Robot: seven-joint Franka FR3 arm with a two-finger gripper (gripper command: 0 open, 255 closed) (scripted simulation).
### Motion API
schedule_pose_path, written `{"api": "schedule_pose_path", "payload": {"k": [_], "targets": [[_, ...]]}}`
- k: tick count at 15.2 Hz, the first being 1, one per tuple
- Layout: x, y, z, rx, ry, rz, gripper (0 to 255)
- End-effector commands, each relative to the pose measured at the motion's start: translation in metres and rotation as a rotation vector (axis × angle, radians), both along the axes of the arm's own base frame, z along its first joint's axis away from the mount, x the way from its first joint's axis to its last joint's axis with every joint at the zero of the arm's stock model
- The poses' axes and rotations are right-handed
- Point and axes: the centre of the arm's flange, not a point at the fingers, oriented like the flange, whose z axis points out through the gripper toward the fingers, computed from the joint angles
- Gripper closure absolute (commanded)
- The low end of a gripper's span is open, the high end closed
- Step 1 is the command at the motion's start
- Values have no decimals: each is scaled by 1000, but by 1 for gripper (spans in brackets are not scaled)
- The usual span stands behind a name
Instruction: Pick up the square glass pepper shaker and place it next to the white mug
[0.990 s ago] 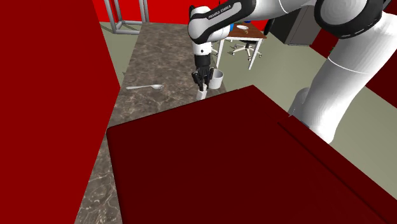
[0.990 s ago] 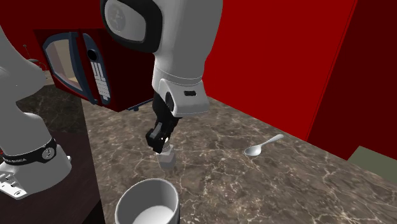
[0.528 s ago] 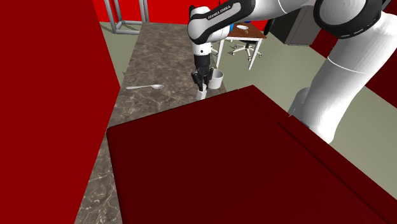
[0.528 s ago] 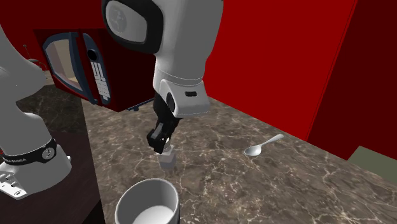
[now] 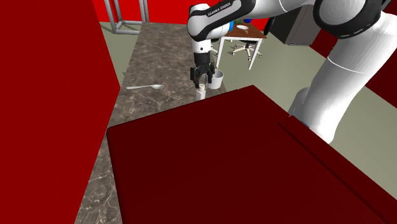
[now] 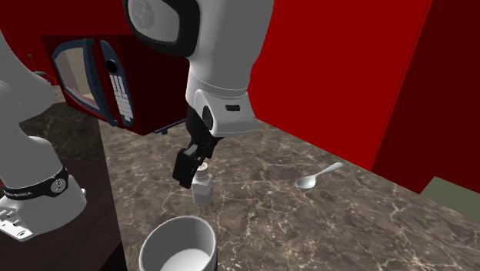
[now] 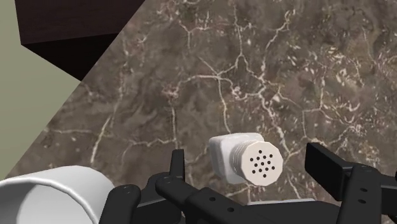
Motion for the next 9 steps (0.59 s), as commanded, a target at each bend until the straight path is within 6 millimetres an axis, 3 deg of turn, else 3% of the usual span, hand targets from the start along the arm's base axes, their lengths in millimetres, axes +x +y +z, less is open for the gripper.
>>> {"api": "schedule_pose_path", "payload": {"k": [1, 2, 9], "targets": [[8, -4, 23, 0, 1, 0, 0], [11, -6, 33, 0, 1, 0, 0], [11, -6, 33, 0, 1, 0, 0]]}}
